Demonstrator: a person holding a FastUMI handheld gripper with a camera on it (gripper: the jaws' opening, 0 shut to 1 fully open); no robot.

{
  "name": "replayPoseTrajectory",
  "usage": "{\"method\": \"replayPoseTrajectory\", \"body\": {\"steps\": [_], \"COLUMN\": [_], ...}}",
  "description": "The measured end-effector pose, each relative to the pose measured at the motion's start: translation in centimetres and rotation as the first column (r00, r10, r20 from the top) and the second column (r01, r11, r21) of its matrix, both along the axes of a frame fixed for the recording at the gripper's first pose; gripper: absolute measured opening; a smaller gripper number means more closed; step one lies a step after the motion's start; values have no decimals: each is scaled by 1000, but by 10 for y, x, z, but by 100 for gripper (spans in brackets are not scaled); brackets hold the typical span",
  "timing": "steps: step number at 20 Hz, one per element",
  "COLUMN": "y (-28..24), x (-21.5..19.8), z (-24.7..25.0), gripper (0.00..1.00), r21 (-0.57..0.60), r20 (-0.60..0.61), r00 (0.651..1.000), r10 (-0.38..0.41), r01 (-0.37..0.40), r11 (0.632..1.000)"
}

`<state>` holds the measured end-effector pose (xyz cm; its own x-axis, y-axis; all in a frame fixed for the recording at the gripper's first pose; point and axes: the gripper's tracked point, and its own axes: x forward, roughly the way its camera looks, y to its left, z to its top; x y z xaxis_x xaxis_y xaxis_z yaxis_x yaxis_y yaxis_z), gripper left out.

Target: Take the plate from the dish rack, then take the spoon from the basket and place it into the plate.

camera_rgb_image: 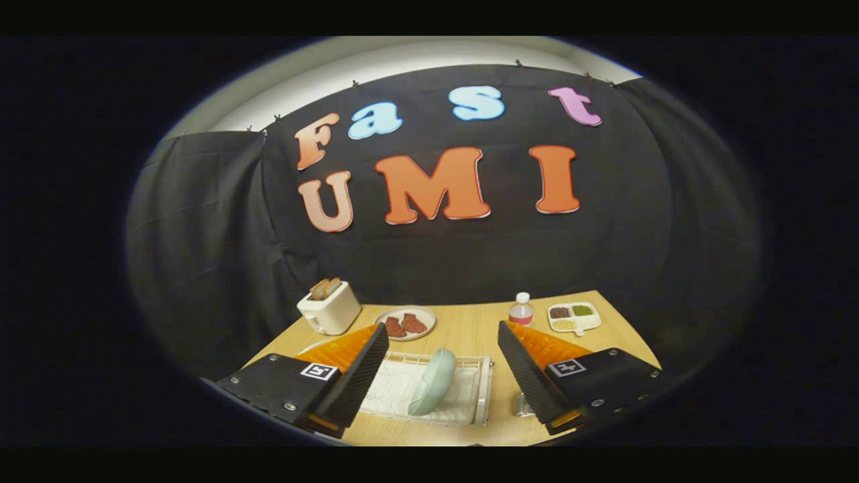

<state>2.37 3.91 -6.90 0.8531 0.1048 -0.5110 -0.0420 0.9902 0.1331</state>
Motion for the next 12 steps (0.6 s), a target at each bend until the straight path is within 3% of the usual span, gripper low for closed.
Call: {"method": "replayPoseTrajectory", "body": {"steps": [7,12], "y": [4,4], "x": [5,12], "z": [-35,-73], "gripper": [95,88], "r21": [46,96], "r20": [-197,-372], "r00": [980,928], "r10": [3,-14], "r01": [6,53], "r11": [999,994]}}
